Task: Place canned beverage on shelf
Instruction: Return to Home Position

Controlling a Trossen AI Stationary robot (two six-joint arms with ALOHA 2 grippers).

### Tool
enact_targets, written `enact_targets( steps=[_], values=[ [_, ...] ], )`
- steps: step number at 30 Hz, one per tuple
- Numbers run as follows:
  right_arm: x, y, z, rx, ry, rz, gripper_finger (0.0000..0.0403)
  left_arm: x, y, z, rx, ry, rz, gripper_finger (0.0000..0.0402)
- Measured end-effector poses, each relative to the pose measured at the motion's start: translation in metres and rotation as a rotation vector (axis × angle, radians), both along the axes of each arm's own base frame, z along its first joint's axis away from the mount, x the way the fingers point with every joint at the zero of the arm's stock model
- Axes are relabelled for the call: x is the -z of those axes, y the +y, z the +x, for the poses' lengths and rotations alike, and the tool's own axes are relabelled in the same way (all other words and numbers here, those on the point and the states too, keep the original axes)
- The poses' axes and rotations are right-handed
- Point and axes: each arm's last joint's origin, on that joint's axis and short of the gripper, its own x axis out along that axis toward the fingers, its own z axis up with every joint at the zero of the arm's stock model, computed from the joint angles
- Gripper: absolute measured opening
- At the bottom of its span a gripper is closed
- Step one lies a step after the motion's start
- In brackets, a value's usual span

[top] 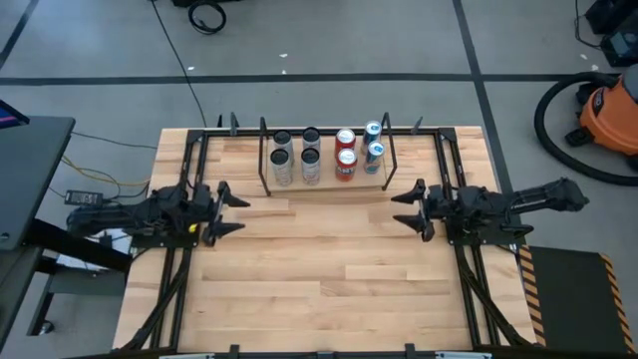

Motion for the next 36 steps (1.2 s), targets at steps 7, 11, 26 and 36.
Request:
enact_targets(
  steps=[7, 11, 26, 36],
  values=[
    [-0.009, -0.008, -0.007, 0.073, -0.102, 0.008, 0.0300, -0.001, -0.003, -0.001, 0.028, -0.013, 0.001, 0.0309],
    [-0.013, -0.010, -0.011, 0.086, -0.152, 0.011, 0.0300, -0.004, -0.003, -0.003, 0.027, -0.049, 0.003, 0.0309],
    [-0.020, -0.010, -0.018, 0.087, -0.240, 0.018, 0.0300, -0.005, -0.003, -0.003, 0.028, -0.058, 0.003, 0.0309],
    [-0.021, -0.012, -0.018, 0.104, -0.248, 0.017, 0.0300, -0.005, -0.003, -0.003, 0.027, -0.058, 0.003, 0.0309]
  ],
)
